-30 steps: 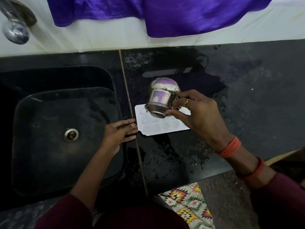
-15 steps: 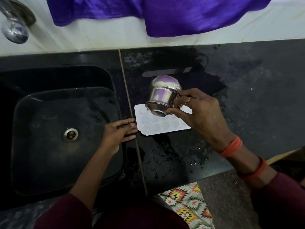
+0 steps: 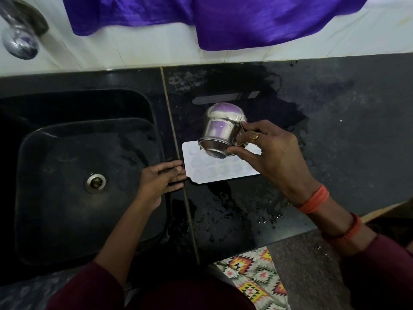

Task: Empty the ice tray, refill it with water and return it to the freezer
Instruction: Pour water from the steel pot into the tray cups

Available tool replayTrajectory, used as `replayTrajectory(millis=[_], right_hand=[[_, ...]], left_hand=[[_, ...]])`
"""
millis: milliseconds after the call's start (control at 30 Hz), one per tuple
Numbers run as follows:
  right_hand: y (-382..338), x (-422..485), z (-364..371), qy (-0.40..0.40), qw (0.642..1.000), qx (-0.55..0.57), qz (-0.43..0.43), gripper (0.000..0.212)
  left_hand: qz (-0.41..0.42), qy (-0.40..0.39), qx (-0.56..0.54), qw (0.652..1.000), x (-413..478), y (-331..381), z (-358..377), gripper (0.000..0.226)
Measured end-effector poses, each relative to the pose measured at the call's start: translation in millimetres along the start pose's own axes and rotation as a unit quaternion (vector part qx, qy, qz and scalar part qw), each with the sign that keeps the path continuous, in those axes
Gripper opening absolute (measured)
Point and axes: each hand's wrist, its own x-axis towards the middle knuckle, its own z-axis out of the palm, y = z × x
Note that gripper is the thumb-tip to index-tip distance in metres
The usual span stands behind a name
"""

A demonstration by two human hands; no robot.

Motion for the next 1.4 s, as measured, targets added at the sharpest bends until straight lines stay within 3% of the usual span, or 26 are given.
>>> replayTrajectory(millis=[667,1400], right_hand=[[3,-2,0,0.003,1.000,-0.004,-0.016,0.024],[9,19,10,-0.001,0.999,0.031,0.030,0.024]], left_hand=[[0.005,-0.004,0.002,1.000,-2,0,0,0.016],[0.007,-0.005,0.000,1.000,-2,1,0,0.015]])
